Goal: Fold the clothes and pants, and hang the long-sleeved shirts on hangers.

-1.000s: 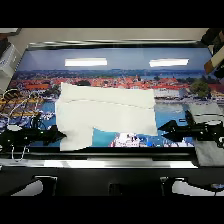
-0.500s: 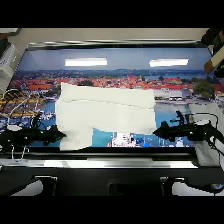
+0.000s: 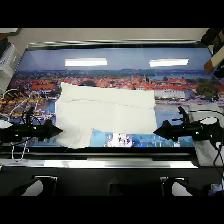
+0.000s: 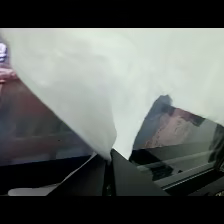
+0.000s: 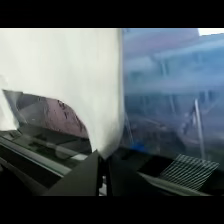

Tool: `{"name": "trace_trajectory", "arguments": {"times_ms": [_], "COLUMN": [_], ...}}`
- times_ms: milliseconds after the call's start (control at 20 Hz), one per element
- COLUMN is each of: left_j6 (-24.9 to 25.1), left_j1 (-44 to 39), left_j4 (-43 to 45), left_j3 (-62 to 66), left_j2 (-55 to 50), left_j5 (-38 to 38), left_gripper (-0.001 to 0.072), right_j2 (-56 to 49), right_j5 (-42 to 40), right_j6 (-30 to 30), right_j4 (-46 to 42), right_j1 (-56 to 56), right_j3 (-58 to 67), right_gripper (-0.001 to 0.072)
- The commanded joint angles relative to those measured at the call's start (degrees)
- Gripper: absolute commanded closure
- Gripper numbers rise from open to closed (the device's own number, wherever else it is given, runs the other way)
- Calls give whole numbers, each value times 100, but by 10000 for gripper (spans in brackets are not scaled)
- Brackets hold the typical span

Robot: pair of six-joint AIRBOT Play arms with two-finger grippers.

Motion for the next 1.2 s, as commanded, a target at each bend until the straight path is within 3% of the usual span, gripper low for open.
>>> {"name": "trace_trajectory", "arguments": {"times_ms": [0, 150, 300, 650, 900, 1150], "left_j6": [-903, -1366, -1180, -647, -426, -448], "left_j1": [0, -2, -173, -1104, -1294, -1316], "left_j4": [271, 269, 229, 203, -72, -57], "left_j3": [221, 321, 732, 2461, 3829, 5184], "left_j2": [1185, 1895, 1659, -903, -2577, -3700], "left_j5": [-509, -610, -470, 667, 765, 765], "left_gripper": [694, 695, 695, 695, 695, 695], "right_j2": [1069, 2015, 1974, -46, -1517, -2039], "right_j5": [1058, 1333, 1069, -74, -308, -820], "right_j6": [890, 1445, 1554, 1178, 1314, 1596], "right_j4": [-909, -1174, -1139, -1069, -1554, -1727], "right_j1": [4, 7, 11, 146, 820, 944], "right_j3": [2, 2, 118, 1792, 3003, 3565], "right_gripper": [680, 681, 681, 681, 681, 681]}}
